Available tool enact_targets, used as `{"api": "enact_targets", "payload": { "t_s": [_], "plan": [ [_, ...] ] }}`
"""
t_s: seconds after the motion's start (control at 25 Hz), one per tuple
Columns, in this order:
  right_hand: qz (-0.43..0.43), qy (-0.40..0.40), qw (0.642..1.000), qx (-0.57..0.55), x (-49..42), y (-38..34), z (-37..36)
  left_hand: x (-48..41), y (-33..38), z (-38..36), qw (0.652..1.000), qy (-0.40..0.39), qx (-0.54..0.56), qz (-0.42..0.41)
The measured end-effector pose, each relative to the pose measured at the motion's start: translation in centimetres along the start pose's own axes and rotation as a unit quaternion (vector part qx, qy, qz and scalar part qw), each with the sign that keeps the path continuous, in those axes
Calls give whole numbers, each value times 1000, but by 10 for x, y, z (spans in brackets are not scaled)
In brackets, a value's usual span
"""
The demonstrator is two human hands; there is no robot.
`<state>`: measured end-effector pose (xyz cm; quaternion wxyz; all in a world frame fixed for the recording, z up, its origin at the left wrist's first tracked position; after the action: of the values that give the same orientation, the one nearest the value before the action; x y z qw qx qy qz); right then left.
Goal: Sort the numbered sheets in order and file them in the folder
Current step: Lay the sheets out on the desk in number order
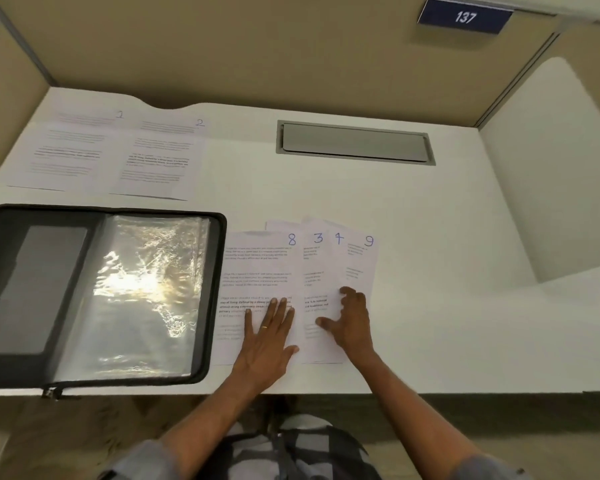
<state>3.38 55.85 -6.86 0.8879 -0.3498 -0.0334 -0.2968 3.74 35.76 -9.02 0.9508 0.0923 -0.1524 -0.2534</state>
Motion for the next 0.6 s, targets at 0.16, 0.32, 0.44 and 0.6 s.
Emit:
{"api": "enact_targets", "payload": {
  "t_s": [0.16,0.32,0.44,0.6],
  "plan": [
    [-50,-17,997,-47,-6,12,6,3,10,3,999,-35,-4,18],
    [-51,7,998,-44,-11,20,6,3,13,5,998,-59,-1,25],
    [-101,-1,991,-86,-16,26,5,2,14,3,997,-66,-3,27],
    [-172,-31,962,-211,-21,24,4,1,14,4,997,-70,7,32]
  ]
}}
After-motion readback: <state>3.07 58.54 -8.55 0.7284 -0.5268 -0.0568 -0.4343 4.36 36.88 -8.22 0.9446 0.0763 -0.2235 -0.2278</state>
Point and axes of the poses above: each hand's wrist, its own x-axis away from the middle knuckle, its own z-axis out of the back of the hand, y = z × x, the point moved 10 cm from there along -x, towards the middle knuckle, and after that the axes turned 8 degrees about y, right-handed, at the moved point
